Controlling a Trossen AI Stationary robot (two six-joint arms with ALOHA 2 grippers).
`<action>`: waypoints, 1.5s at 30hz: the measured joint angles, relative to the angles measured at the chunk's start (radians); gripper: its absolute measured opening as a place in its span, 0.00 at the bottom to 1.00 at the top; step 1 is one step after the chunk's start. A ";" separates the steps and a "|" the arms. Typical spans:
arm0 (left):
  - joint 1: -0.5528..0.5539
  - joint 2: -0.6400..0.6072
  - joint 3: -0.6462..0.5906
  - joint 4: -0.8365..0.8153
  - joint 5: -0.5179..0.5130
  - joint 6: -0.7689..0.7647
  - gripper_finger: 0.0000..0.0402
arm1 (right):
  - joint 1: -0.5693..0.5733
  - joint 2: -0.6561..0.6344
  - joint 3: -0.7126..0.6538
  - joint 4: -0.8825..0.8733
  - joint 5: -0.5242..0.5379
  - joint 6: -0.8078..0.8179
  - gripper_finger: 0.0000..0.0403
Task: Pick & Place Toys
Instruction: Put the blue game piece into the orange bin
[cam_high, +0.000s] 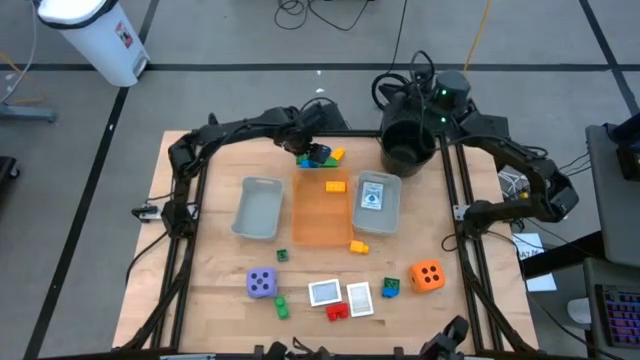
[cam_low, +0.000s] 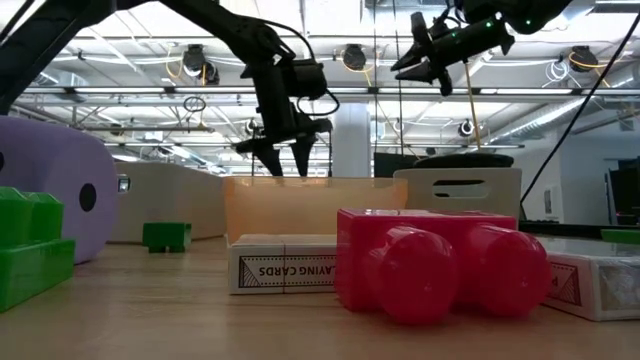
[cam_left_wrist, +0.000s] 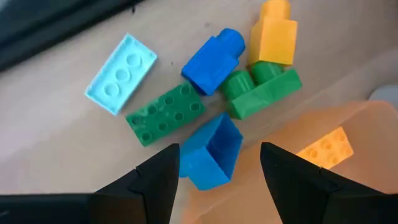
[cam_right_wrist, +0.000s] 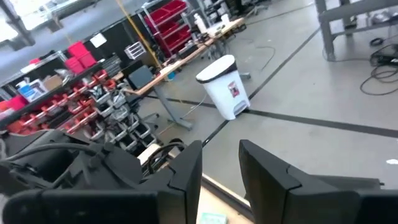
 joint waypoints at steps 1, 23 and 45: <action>0.000 0.004 0.000 0.000 0.001 -0.024 0.57 | -0.010 0.000 0.000 -0.004 -0.016 -0.001 0.25; 0.006 0.075 -0.002 -0.106 -0.020 -0.116 0.57 | -0.044 0.000 0.000 -0.060 -0.066 -0.055 0.25; 0.016 0.089 -0.002 -0.167 0.011 -0.060 0.36 | -0.044 0.000 0.000 -0.061 -0.065 -0.054 0.25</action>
